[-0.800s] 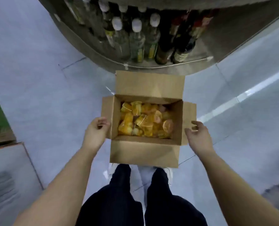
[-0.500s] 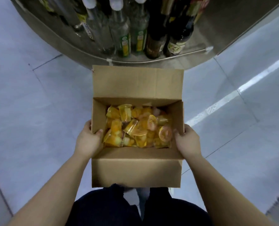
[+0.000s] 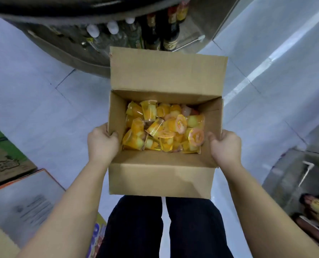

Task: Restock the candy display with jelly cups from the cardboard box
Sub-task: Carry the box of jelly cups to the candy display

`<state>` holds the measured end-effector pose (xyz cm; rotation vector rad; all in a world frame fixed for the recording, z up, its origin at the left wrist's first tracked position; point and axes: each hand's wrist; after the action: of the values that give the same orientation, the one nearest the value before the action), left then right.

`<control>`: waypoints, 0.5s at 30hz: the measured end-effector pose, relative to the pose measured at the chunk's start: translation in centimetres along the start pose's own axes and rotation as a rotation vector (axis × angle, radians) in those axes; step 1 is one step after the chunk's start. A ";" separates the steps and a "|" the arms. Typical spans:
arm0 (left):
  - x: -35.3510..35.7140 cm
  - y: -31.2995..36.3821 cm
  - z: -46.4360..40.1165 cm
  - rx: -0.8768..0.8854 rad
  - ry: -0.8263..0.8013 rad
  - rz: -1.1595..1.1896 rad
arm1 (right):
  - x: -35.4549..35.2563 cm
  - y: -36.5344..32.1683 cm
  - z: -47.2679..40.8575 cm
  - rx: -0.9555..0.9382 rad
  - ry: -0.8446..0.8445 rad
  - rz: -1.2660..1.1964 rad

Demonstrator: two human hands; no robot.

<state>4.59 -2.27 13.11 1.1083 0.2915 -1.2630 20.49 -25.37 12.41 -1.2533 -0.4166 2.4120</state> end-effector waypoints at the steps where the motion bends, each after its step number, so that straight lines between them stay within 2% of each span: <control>1: -2.0 2.3 2.1 0.042 -0.034 -0.024 | -3.1 -0.5 2.1 0.015 0.018 -0.006; 4: -6.8 9.3 7.6 0.159 -0.114 -0.114 | -12.0 -1.7 7.1 0.041 0.079 -0.034; 7: -9.0 16.0 12.3 0.204 -0.147 -0.174 | -20.0 -1.6 10.6 0.075 0.151 -0.082; 15: -6.6 33.2 18.7 0.431 -0.161 -0.114 | -36.5 1.1 10.9 0.142 0.348 -0.229</control>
<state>23.84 -16.32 43.58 1.3565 -0.0452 -1.5523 30.39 -44.26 43.96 -1.4384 -0.2638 1.9497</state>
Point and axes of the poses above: each hand's wrist, its own z-axis away from the middle knuckle, its own x-axis out of the palm, y = z × x, and after that the axes turned 1 degree about z, right-handed
